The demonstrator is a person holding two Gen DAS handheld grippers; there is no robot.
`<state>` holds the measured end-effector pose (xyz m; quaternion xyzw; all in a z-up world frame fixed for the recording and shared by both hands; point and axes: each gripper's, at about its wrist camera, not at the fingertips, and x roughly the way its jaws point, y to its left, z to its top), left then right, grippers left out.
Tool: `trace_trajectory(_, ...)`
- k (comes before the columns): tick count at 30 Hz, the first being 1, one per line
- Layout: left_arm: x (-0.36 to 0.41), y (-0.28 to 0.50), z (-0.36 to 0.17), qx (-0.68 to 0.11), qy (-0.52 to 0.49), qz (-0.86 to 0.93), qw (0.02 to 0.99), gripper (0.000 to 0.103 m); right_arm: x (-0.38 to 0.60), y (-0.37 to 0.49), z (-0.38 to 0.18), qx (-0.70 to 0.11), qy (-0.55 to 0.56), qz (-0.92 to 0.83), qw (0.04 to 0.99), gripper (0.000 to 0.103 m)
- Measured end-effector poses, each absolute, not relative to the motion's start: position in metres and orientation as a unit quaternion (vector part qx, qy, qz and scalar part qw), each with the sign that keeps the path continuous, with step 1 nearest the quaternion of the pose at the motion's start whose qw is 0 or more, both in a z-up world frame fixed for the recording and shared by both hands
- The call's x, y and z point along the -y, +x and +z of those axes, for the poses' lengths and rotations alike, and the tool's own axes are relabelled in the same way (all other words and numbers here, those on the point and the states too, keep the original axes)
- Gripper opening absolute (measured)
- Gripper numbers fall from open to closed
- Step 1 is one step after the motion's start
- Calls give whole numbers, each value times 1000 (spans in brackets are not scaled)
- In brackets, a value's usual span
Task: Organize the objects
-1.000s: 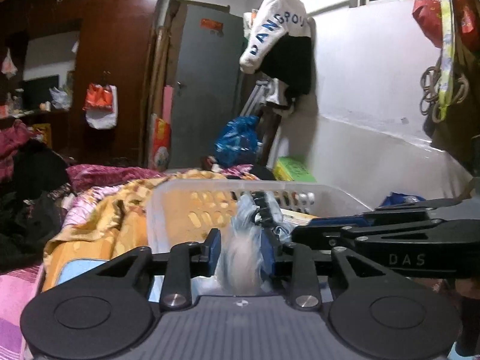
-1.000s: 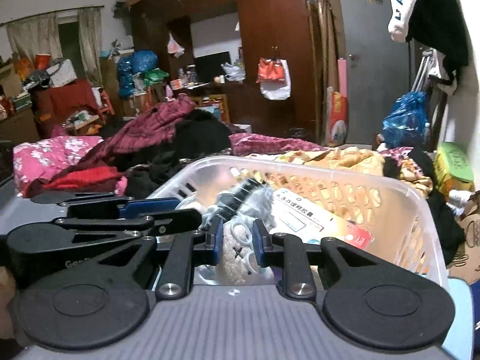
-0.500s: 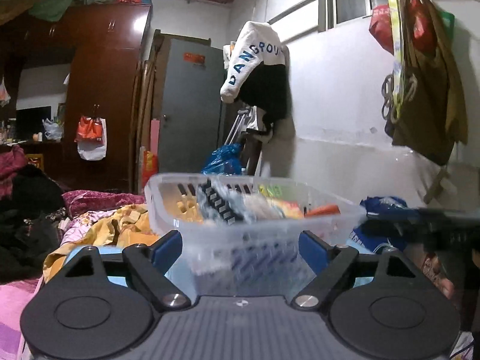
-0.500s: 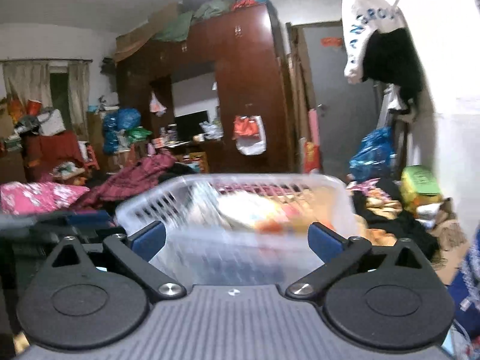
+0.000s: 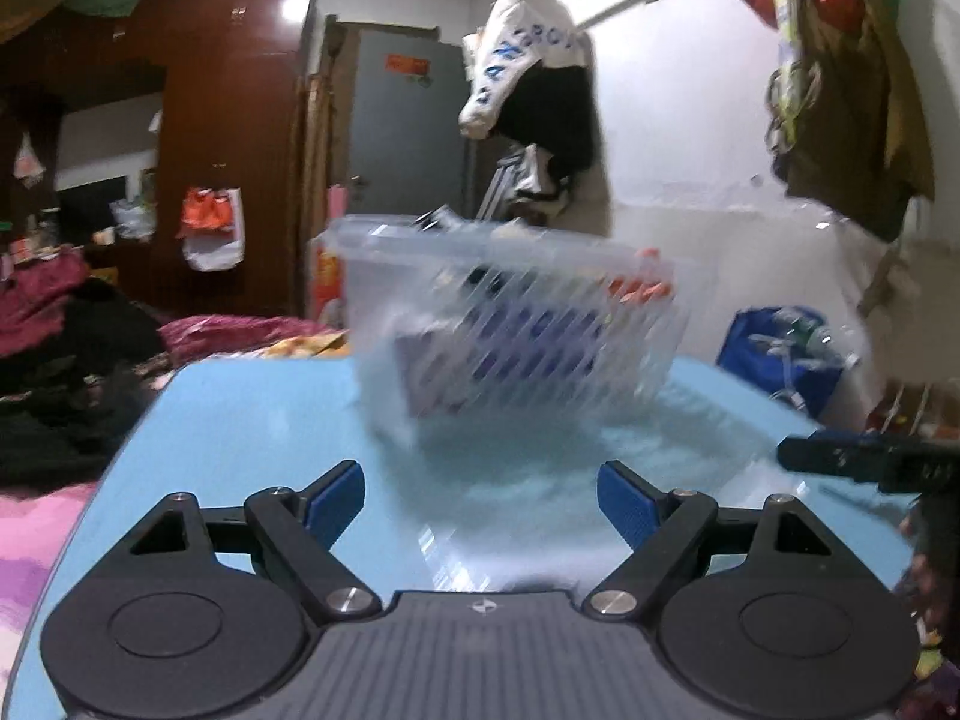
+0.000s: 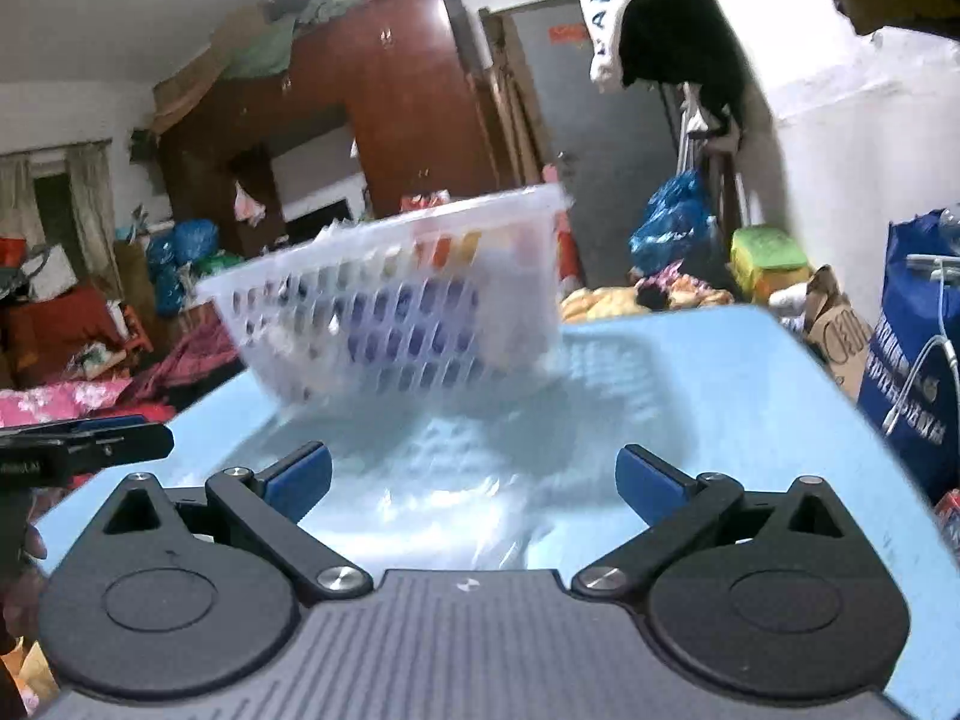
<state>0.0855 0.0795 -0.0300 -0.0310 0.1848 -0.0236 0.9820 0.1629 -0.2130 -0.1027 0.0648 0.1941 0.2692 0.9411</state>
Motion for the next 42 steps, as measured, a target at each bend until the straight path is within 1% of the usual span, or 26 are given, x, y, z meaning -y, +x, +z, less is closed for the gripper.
trace_trajectory(2, -88, 82, -35, -195, -49, -22, 979, 87, 208, 163, -107, -195, 53, 267, 942, 103)
trace_trajectory(4, -97, 81, -40, -204, -66, -30, 976, 87, 204, 159, -114, -204, 43, 267, 941, 97)
trace_trajectory(6, -101, 82, -46, -211, -73, -27, 974, 87, 204, 158, -117, -210, 38, 272, 938, 94)
trace_trajectory(9, -102, 88, -54, -216, -86, -36, 972, 87, 206, 155, -124, -213, 33, 276, 937, 86)
trace_trajectory(11, -98, 89, -56, -214, -83, -38, 973, 87, 205, 153, -127, -216, 32, 284, 934, 82)
trace_trajectory(14, -88, 92, -57, -216, -74, -55, 972, 87, 203, 148, -130, -205, 17, 287, 936, 78)
trace_trajectory(16, -80, 92, -58, -216, -67, -64, 972, 87, 202, 145, -131, -200, 13, 292, 935, 72)
trace_trajectory(17, -75, 92, -58, -216, -59, -68, 972, 87, 202, 144, -131, -197, 9, 293, 936, 71)
trace_trajectory(19, -65, 92, -59, -215, -37, -65, 974, 81, 201, 142, -133, -190, 1, 293, 937, 66)
trace_trajectory(20, -61, 92, -60, -213, -27, -60, 975, 79, 202, 141, -134, -186, -1, 293, 938, 64)
trace_trajectory(21, -59, 91, -61, -211, -24, -61, 975, 72, 203, 141, -134, -184, -2, 294, 938, 62)
trace_trajectory(23, -58, 90, -61, -209, -24, -59, 976, 67, 204, 140, -135, -180, -5, 296, 938, 59)
trace_trajectory(25, -58, 88, -61, -206, -20, -56, 977, 58, 205, 139, -135, -176, -8, 299, 938, 54)
trace_trajectory(26, -58, 87, -61, -203, -20, -55, 977, 55, 206, 137, -136, -172, -11, 300, 938, 52)
trace_trajectory(28, -60, 86, -62, -199, -22, -60, 978, 48, 208, 136, -137, -167, -9, 308, 937, 37)
trace_trajectory(29, -60, 86, -62, -197, -24, -66, 978, 45, 209, 136, -137, -167, -7, 314, 935, 35)
trace_trajectory(30, -61, 85, -62, -194, -28, -73, 978, 42, 209, 135, -137, -166, -5, 317, 934, 30)
trace_trajectory(32, -61, 83, -63, -186, -27, -76, 979, 39, 209, 135, -137, -166, -4, 326, 931, 23)
trace_trajectory(33, -62, 82, -63, -181, -27, -77, 980, 36, 210, 135, -136, -167, 2, 331, 929, 20)
trace_trajectory(36, -63, 78, -60, -166, -30, -86, 982, 29, 213, 132, -133, -154, 4, 333, 930, 19)
trace_trajectory(42, -62, 70, -54, -136, -29, -97, 986, 27, 217, 121, -120, -121, 2, 335, 934, 18)
